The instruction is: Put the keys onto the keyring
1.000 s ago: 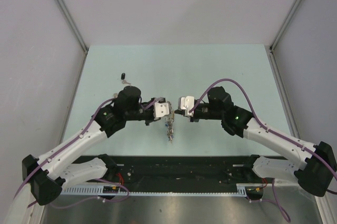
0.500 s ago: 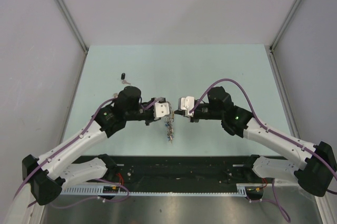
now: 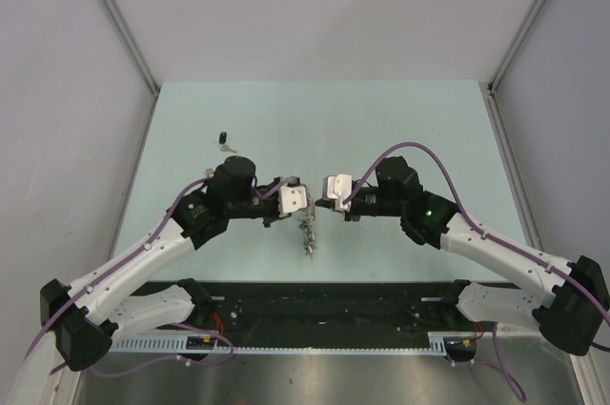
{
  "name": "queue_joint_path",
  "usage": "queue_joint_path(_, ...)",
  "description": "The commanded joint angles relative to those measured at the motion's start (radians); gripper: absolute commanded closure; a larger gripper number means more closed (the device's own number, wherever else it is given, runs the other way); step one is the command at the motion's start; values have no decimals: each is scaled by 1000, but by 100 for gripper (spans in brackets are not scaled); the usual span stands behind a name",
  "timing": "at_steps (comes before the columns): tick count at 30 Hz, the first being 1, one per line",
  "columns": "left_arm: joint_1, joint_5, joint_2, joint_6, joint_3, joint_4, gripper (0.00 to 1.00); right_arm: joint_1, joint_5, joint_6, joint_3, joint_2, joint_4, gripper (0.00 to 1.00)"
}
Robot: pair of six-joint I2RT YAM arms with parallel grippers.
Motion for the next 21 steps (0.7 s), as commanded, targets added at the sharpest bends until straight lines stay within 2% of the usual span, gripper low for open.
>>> queue_joint_path(1, -8, 10, -30, 23, 6, 69, 100, 4, -16, -2, 38, -1, 32, 100)
queue_joint_path(21, -7, -3, -43, 22, -1, 78, 100, 1, 6, 7, 43, 4, 27, 100)
